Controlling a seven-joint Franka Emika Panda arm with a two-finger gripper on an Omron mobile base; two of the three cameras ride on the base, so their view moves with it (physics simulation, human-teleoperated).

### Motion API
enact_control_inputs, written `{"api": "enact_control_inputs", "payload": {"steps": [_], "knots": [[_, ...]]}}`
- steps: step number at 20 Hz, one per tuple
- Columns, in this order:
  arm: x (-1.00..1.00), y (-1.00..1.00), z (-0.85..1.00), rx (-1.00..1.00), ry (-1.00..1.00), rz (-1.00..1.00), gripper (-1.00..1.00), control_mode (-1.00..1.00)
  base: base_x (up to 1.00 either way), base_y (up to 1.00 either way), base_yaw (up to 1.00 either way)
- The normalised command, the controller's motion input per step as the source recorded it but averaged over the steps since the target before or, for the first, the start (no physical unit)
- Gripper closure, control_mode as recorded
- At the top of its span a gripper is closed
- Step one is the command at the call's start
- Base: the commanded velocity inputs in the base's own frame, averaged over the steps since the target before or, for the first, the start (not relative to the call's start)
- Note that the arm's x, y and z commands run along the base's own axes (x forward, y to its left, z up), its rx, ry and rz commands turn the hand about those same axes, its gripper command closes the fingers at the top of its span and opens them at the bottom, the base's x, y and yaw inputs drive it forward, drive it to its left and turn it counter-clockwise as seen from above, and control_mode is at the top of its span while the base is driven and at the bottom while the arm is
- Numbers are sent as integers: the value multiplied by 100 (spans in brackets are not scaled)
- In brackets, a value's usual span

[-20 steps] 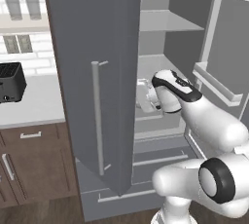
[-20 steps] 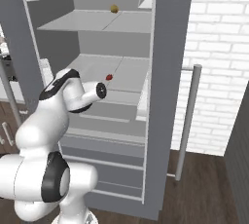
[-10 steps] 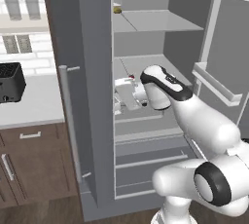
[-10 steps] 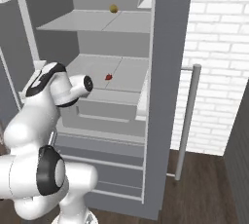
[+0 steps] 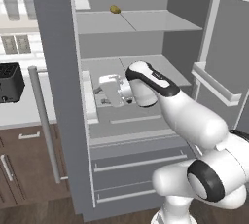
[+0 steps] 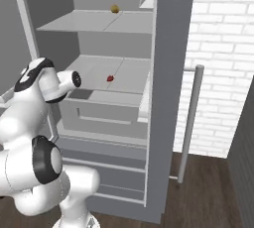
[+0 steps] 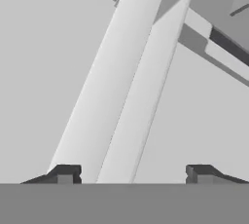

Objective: Take the strawberry from the fridge and place it on top of the pancake, located on the dining counter.

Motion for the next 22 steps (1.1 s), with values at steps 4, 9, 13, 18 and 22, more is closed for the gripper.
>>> {"api": "enact_control_inputs", "payload": {"steps": [4, 9, 13, 18, 22], "knots": [[-43, 5, 0, -3, -8, 0, -100, -100, 0, 0, 0], [-70, -58, 12, -13, -27, -1, -100, -100, 0, 0, 0], [-54, -82, 6, -29, -30, -10, -100, -100, 0, 0, 0], [-32, -64, 1, -44, -23, -28, -100, -100, 0, 0, 0], [-29, -61, 0, -47, -14, -35, -100, -100, 0, 0, 0]]}}
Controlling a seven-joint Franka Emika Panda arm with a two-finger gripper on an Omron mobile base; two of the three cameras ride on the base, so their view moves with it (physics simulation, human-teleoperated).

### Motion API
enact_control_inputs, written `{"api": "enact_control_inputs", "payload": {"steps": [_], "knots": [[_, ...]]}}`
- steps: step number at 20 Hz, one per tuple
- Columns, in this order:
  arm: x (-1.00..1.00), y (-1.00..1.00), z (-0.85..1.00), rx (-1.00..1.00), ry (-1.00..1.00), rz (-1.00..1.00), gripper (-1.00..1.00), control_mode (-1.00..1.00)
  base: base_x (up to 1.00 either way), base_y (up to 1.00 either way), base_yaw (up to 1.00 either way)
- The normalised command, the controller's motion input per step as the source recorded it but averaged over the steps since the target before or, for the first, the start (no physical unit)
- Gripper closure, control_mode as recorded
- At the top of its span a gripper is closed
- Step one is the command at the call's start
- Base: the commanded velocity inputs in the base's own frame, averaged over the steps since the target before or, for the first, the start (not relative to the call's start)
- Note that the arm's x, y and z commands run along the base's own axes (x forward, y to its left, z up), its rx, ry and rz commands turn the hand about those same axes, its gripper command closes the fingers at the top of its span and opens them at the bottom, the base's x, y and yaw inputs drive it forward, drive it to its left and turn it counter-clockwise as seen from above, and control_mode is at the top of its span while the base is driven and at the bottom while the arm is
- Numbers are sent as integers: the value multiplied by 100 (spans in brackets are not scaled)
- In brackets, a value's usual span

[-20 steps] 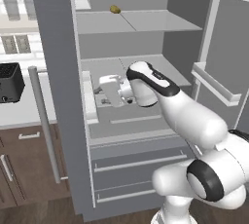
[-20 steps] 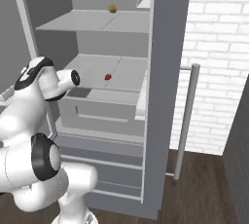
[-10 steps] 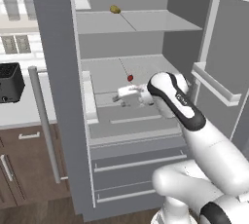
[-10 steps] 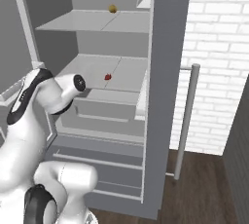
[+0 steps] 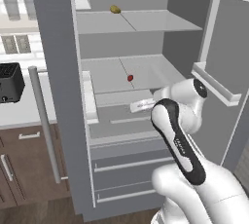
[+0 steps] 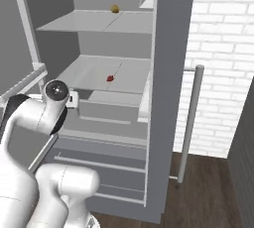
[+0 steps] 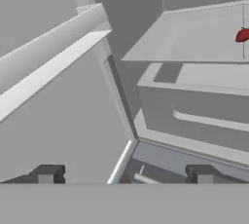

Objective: Take the strawberry from the fridge and place it on top of the pancake, located on the dining counter.

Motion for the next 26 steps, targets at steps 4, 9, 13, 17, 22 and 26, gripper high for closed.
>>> {"api": "enact_control_inputs", "payload": {"steps": [4, 9, 13, 17, 22, 26], "knots": [[-38, -64, 0, -46, -13, -36, -100, -100, 0, 0, 0], [-55, -63, 0, -38, -9, -28, -100, -100, 0, 0, 0], [-62, -43, 0, -14, 0, -17, -100, -100, 0, 0, 0], [-33, -3, -1, 9, 2, -5, -100, -100, 0, 0, 0], [-46, 0, -17, 17, 6, 0, -100, -100, 0, 0, 0], [0, 1, -22, 0, 13, 0, -100, -100, 0, 0, 0]]}}
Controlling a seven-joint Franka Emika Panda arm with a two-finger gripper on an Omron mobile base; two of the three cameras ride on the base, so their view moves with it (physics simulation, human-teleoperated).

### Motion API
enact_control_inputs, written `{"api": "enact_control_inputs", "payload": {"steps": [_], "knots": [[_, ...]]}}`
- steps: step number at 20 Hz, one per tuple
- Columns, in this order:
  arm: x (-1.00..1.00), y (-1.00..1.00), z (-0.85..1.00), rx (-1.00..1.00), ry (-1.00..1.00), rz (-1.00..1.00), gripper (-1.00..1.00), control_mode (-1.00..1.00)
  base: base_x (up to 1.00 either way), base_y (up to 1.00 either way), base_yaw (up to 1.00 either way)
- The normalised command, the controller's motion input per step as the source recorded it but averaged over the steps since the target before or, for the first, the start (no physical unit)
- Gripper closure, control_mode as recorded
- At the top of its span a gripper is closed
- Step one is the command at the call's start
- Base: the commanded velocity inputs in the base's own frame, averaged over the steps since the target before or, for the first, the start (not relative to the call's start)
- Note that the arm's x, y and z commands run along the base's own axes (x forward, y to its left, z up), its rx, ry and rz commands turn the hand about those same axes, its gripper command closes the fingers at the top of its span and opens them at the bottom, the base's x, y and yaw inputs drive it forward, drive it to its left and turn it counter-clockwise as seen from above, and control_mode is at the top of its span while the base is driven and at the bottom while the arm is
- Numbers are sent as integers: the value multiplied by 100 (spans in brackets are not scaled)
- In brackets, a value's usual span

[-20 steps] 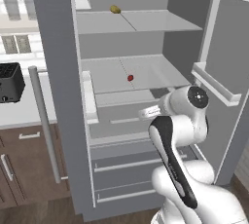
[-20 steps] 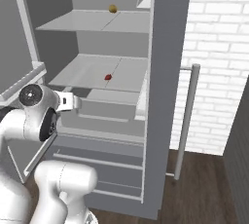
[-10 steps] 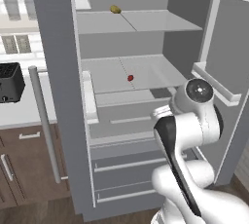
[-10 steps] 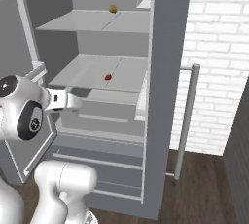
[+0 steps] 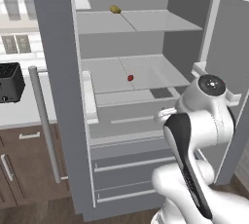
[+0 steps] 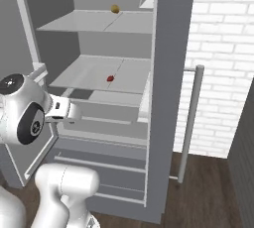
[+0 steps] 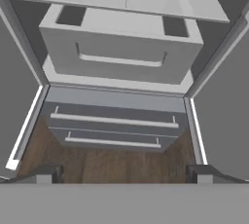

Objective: Take the strawberry from the fridge and place it on top of the pancake, located on the dining counter.

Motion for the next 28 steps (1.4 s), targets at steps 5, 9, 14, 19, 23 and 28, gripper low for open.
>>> {"api": "enact_control_inputs", "payload": {"steps": [5, 9, 14, 19, 23, 28], "knots": [[8, 0, -1, 0, 5, 0, -100, 100, 52, 0, 0], [0, 0, 0, 0, 0, 0, -100, 100, 88, 0, 0], [0, 0, 0, 0, 0, 0, -100, 100, 59, 0, 0], [0, 0, 0, 0, 0, 0, -100, 100, 57, 0, -3], [0, 0, 0, 0, 0, 0, -100, 100, 78, 9, -12], [0, 0, 0, 0, 0, 0, -100, 100, 70, 16, -14]]}}
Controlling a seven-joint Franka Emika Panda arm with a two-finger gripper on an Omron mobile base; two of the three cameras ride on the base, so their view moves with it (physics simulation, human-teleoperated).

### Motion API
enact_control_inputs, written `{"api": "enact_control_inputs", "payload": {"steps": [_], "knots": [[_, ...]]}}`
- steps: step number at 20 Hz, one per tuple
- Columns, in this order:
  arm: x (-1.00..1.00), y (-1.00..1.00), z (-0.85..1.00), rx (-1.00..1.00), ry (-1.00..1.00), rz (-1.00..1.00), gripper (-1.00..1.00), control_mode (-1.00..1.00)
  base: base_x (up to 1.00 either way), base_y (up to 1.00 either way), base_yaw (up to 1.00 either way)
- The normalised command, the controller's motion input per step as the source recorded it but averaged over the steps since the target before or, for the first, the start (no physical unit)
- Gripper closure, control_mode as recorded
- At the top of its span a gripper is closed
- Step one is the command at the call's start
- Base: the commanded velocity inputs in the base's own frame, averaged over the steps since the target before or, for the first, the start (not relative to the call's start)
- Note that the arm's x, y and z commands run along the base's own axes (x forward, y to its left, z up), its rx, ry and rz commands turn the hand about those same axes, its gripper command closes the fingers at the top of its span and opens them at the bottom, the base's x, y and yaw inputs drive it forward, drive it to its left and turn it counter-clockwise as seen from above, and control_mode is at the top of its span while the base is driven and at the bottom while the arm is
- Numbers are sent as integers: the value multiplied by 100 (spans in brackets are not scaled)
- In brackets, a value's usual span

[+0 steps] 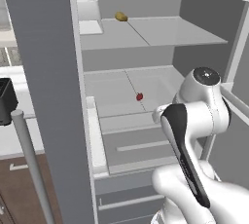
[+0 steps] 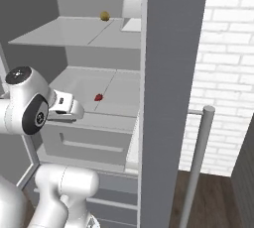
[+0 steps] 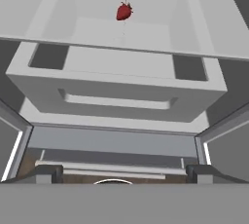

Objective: Take the strawberry from the fridge and place it on top of the pancake, located on the dining counter.

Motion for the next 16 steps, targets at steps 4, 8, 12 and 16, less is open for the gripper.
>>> {"api": "enact_control_inputs", "payload": {"steps": [4, 8, 12, 16], "knots": [[60, 0, 0, 4, 3, -2, -100, -100, 16, 0, -2], [100, 1, -12, 3, 1, 0, -100, -100, 0, 0, 0], [99, 8, -21, 0, 4, 0, -100, -100, 0, 0, 0], [58, 14, -11, 0, 5, -5, -100, -100, 0, 0, 0]]}}
